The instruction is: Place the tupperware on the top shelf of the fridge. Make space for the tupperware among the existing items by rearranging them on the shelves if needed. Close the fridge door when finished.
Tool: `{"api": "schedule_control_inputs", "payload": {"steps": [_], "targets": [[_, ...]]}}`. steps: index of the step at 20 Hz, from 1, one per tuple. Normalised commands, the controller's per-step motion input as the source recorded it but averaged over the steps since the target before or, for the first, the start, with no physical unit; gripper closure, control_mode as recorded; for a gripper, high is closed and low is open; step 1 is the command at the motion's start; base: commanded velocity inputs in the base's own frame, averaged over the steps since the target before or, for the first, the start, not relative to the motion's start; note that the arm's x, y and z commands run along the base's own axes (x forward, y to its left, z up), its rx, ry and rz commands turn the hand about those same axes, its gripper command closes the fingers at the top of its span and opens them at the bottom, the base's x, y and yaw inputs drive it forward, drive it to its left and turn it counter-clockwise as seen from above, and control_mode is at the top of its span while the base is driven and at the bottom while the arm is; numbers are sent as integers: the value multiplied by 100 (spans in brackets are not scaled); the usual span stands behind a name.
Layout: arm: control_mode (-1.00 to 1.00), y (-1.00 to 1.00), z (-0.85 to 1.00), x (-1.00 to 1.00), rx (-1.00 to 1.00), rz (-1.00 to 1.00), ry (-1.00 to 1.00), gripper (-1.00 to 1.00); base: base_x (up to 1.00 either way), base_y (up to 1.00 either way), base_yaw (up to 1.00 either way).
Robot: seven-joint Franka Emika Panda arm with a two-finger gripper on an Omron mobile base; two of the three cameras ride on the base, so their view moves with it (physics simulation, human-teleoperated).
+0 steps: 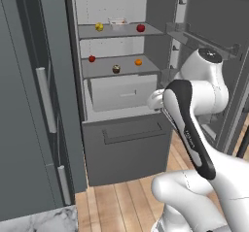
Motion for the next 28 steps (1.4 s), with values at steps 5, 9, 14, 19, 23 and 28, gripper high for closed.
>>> {"api": "schedule_control_inputs", "payload": {"steps": [5,9,14,19,23,28], "targets": [[-100,0,0,2,0,0,0,-100,0,0,0],[-100,-30,-1,-9,0,-3,0,-100,0,0,0],[-100,-79,-20,-34,0,-22,-1,-100,0,0,0],[-100,-88,-41,-25,0,-30,-6,-100,0,0,0],[-100,-100,-38,-17,5,-28,-11,-100,0,0,0],[-100,-100,-11,-16,13,-19,-12,-100,0,0,0]]}}
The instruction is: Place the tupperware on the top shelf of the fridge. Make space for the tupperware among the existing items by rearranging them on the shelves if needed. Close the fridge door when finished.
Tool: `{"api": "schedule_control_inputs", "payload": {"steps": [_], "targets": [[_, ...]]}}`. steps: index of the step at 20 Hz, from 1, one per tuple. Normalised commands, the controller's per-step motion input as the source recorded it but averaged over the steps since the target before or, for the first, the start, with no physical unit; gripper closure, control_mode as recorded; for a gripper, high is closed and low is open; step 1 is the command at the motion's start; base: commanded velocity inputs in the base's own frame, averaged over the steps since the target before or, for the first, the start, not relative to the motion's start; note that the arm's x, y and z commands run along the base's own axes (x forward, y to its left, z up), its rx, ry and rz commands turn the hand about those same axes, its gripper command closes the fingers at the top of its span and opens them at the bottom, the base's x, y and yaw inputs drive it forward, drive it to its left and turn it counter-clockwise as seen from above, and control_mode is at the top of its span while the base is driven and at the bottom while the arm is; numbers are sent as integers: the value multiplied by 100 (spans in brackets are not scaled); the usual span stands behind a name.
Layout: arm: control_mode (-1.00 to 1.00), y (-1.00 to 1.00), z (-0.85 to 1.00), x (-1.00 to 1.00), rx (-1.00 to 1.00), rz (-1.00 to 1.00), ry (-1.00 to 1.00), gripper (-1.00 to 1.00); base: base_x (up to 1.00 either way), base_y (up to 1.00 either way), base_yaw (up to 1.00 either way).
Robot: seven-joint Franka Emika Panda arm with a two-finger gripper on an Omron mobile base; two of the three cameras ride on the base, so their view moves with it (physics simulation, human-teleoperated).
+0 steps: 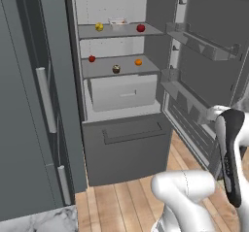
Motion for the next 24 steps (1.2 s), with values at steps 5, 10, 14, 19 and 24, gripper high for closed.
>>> {"api": "schedule_control_inputs", "payload": {"steps": [5,10,14,19,24], "targets": [[-100,-100,4,-5,26,-7,-2,-100,0,0,0],[-100,-100,19,-9,36,0,-1,-100,0,0,0],[-100,-95,38,-2,36,0,-6,-100,0,0,0],[-100,-46,32,31,19,0,-3,-100,0,0,0],[-100,-25,8,66,23,0,-3,-100,0,0,0]]}}
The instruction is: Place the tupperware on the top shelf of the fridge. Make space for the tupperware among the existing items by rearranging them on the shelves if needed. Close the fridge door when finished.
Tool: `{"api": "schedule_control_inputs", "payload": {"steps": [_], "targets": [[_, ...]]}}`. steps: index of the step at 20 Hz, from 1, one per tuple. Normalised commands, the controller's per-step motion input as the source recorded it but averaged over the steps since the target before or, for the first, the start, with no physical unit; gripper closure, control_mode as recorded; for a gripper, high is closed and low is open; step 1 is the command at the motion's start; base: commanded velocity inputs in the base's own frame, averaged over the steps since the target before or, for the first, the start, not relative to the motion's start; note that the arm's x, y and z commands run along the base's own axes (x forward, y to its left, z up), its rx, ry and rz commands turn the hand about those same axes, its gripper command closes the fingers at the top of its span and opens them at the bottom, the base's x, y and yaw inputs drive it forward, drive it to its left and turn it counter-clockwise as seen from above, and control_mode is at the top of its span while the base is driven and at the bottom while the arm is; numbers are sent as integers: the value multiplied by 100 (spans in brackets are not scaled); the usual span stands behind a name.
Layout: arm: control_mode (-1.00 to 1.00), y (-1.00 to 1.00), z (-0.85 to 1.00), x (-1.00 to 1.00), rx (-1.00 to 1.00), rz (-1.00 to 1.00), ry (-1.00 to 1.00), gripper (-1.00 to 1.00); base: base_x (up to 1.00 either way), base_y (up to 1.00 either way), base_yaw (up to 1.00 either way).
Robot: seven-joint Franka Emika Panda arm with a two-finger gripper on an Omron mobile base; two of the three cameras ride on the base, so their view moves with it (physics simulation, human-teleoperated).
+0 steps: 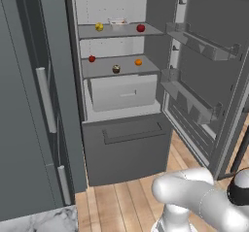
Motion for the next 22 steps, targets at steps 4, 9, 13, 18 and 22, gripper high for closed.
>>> {"api": "schedule_control_inputs", "payload": {"steps": [4,9,13,18,22], "targets": [[-100,-49,0,43,27,0,-3,-100,0,0,0],[-100,-53,31,28,26,0,0,-100,0,0,0],[-100,-36,44,40,18,0,0,-100,0,0,0],[-100,-14,3,68,10,1,0,-100,0,0,0],[-100,27,-8,76,2,8,0,-100,0,0,0]]}}
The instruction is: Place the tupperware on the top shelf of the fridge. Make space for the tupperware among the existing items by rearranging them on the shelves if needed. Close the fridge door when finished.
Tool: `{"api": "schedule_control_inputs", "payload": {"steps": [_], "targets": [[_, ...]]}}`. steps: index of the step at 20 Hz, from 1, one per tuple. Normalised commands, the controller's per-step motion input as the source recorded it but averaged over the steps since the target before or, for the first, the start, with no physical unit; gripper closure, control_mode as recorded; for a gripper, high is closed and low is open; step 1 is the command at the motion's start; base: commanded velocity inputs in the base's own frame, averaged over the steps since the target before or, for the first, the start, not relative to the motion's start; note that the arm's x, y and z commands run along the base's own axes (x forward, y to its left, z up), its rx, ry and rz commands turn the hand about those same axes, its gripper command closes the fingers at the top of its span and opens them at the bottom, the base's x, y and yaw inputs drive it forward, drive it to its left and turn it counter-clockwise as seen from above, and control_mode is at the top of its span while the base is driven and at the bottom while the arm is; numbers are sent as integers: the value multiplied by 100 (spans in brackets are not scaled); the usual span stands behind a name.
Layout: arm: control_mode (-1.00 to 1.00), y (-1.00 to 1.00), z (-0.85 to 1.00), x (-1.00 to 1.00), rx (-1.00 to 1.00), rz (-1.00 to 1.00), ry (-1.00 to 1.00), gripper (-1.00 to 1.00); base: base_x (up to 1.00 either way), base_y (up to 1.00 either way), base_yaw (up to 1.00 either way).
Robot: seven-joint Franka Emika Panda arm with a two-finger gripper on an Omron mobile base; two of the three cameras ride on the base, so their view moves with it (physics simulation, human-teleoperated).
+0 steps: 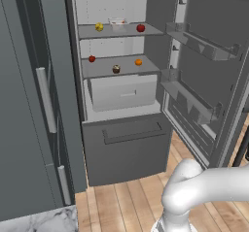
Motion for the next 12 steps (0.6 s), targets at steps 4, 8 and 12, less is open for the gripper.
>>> {"api": "schedule_control_inputs", "payload": {"steps": [4,8,12], "targets": [[-100,68,-6,73,0,8,1,-100,0,0,0],[-100,92,0,37,0,13,2,-100,0,0,0],[-100,100,-5,-8,0,20,-2,-100,0,0,0]]}}
